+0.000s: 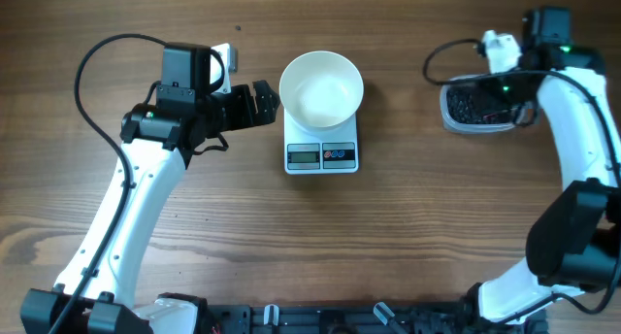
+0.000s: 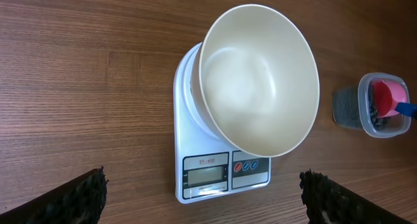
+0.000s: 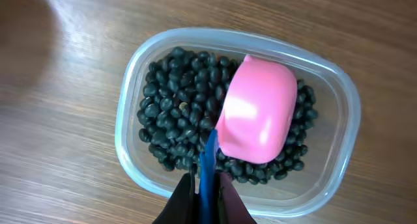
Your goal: Scoop item into bowl and weigh 150g on scale
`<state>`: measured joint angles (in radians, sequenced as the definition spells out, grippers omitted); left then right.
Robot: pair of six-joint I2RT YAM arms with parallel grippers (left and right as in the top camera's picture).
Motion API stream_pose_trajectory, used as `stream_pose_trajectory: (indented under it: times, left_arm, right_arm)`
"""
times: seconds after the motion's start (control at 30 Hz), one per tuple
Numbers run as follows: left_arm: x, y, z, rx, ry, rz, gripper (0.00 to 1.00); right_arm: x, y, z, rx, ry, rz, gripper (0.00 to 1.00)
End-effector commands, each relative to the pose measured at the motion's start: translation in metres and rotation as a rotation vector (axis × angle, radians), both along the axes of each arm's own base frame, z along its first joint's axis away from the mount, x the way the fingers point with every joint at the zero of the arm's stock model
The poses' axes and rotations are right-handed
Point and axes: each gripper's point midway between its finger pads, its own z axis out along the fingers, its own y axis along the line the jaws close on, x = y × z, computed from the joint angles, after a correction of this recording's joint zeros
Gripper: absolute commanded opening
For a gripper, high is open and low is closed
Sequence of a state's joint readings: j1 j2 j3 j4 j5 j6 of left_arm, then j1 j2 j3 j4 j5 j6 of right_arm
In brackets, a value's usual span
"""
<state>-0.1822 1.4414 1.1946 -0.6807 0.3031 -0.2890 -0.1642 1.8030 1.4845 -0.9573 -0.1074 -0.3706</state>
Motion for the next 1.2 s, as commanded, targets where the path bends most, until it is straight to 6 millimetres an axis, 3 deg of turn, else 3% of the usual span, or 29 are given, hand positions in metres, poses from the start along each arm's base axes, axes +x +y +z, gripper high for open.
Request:
stream_pose_trajectory:
  times: [0.0,0.03,0.13,0.37,0.7,0.83,1.0,1.07,1.1,1.17]
  left_arm:
    - [0.005,0.000,0.005,0.016,-0.028,-0.014,1.00]
    - [0.005,0.000,0.005,0.016,-0.027,-0.014,1.00]
    - [0.005,0.000,0.005,0.016,-0.028,-0.014,1.00]
    - [0.004,-0.002,0.004,0.017,-0.024,-0.019,1.00]
    - [0.004,-0.001,0.004,0.017,-0.023,-0.018,1.00]
    - [0.004,-0.001,0.004,0.017,-0.023,-0.018,1.00]
    - [0.004,-0.002,0.004,0.017,-0.022,-0.019,1.00]
    - [0.004,-0.001,0.004,0.017,-0.022,-0.019,1.00]
    - [0.004,-0.001,0.004,0.017,-0.023,-0.019,1.00]
    - [0.004,-0.001,0.004,0.017,-0.023,-0.018,1.00]
  right_arm:
    - [0.001,-0.004,-0.013,0.208,0.023,-0.121,0.04]
    - [0.001,-0.014,-0.011,0.239,0.007,-0.148,0.04]
    - [0.009,-0.015,0.002,0.388,-0.066,-0.149,0.04]
    - [-0.010,-0.023,-0.008,0.347,0.030,-0.219,0.04]
    - [0.004,-0.034,-0.006,0.304,-0.028,-0.242,0.04]
    - [0.004,-0.034,-0.006,0.304,-0.030,-0.241,0.13]
    - [0.005,-0.035,-0.006,0.302,-0.035,-0.240,0.37]
    - [0.005,-0.035,-0.006,0.302,-0.036,-0.240,0.57]
    - [0.005,-0.035,-0.006,0.301,-0.036,-0.240,0.79]
    - [0.005,-0.040,-0.007,0.270,-0.036,-0.250,1.00]
